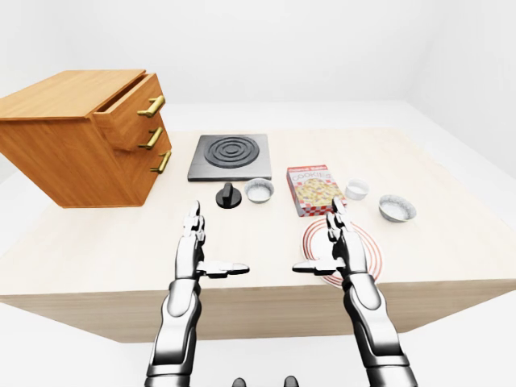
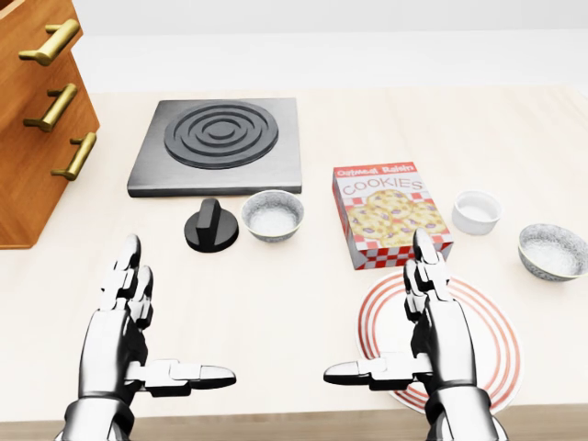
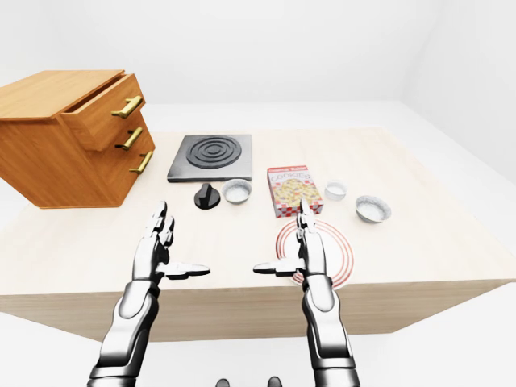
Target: Pick the akita bowl next to the plate and place it on the plate.
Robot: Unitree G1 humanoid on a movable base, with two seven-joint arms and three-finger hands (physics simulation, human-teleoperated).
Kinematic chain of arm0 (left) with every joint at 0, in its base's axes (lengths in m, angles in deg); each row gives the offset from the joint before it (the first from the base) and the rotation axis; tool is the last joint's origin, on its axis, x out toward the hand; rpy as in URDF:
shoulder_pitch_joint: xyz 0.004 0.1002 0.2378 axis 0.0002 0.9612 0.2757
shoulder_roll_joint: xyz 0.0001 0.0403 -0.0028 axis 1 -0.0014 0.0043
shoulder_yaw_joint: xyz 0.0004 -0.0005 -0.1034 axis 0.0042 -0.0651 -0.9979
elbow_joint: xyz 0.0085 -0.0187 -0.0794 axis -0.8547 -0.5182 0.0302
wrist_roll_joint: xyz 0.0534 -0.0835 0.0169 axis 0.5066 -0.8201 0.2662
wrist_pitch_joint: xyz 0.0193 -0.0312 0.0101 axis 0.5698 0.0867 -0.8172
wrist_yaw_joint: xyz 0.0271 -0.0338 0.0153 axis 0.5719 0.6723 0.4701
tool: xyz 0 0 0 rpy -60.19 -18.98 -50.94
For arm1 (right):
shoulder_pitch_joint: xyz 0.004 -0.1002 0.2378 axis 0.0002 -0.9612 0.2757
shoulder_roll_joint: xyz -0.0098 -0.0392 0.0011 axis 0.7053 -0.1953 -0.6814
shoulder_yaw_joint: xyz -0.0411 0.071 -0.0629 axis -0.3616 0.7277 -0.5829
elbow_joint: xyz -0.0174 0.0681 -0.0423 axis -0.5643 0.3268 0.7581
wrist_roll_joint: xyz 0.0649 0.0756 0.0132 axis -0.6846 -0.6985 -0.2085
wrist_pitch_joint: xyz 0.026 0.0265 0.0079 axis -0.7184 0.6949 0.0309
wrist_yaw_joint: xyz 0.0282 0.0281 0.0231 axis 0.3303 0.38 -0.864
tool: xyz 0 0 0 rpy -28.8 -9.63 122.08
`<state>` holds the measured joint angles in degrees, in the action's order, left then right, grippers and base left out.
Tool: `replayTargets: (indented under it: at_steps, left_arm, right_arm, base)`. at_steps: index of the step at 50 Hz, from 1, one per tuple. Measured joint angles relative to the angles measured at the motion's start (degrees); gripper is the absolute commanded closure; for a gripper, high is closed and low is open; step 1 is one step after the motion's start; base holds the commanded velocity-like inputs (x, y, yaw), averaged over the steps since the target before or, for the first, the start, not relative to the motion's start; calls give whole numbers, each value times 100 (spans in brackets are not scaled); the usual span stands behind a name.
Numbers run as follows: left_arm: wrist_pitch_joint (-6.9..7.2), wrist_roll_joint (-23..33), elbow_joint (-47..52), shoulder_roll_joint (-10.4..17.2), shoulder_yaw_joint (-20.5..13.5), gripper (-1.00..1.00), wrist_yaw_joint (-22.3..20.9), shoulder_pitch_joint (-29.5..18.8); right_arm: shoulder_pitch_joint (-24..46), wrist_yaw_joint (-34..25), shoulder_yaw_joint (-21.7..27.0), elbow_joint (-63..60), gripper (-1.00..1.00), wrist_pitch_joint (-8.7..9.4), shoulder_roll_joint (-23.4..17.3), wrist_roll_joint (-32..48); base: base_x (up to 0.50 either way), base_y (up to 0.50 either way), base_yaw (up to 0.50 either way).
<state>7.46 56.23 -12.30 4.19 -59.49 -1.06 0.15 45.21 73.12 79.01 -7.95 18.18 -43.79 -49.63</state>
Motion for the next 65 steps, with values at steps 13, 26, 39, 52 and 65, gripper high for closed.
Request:
replayTargets:
  at_steps: [13,26,39,52,65]
  left_arm:
    - [-82,30,2,47,-84,-100,-58,4]
    - [-108,26,48,52,-95,-100,-104,30]
    - [-116,-5,60,51,-94,-100,-136,38]
    - [-176,-42,-27,49,-97,-100,-164,26]
    - [-214,-70,-75,44,-94,-100,-180,20]
  right_arm:
    - [-50,-175,99,-41,-100,-26,-58,-62]
    - [-100,-285,137,-160,-100,39,-64,-161]
    - [-116,-333,159,-268,-100,132,-60,-262]
    - [-116,-338,174,-286,-100,160,-62,-310]
    - [-117,-334,175,-291,-100,156,-65,-323]
  base:
    - [0,0,0]
    - [0,0,0]
    - [0,-21,0]
    - [0,-34,0]
    - [0,-36,0]
